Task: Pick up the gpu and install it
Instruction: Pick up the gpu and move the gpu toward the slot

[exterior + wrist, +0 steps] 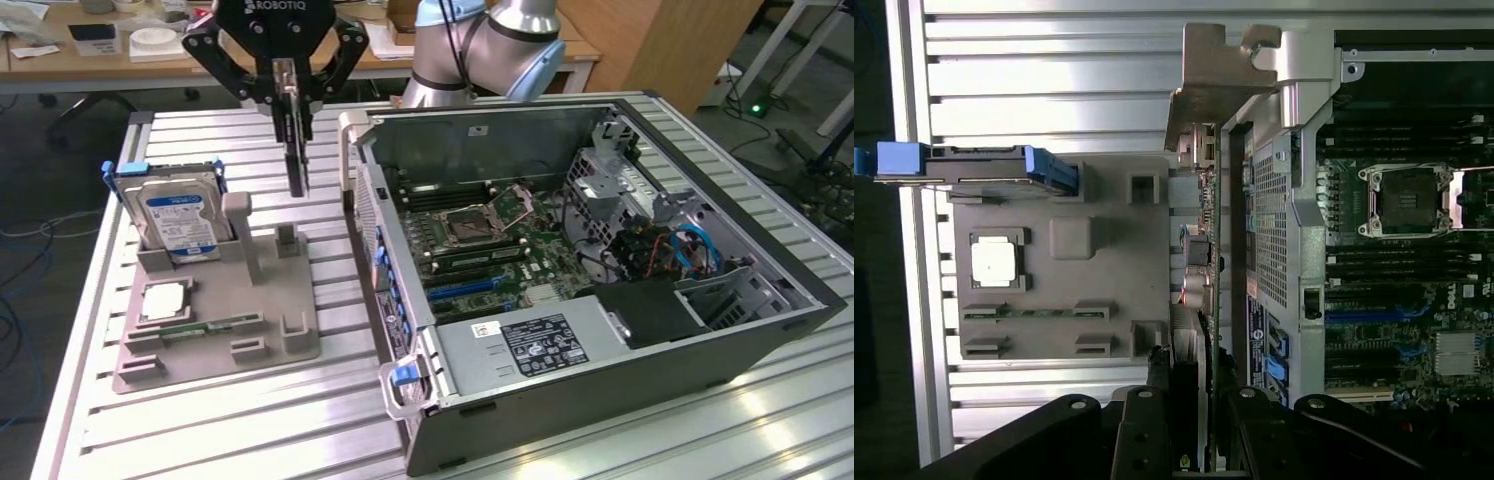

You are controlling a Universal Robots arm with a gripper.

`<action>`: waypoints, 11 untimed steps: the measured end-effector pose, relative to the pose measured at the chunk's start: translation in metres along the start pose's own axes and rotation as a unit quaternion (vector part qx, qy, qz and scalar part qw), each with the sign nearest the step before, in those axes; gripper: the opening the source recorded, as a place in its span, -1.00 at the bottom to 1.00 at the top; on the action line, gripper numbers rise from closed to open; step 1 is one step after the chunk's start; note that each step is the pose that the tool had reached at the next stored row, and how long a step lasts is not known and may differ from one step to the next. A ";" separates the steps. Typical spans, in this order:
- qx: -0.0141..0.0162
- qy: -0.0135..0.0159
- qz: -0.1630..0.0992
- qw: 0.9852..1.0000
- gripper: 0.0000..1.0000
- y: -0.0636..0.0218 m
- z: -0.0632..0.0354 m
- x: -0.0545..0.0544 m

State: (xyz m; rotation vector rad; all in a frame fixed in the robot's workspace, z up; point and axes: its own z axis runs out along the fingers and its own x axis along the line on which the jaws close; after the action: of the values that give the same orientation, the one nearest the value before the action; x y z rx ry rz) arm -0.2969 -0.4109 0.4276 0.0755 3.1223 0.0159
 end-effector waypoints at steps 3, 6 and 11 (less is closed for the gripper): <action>0.000 0.000 0.000 1.000 -0.46 0.0001 0.0000 -0.002; 0.000 0.000 0.000 1.000 -0.46 0.0002 0.0000 -0.003; 0.000 0.000 0.000 1.000 -0.46 0.0004 0.0001 -0.007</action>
State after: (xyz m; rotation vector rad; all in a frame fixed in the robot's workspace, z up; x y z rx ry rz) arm -0.2895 -0.4109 0.4276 0.0757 3.1222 0.0159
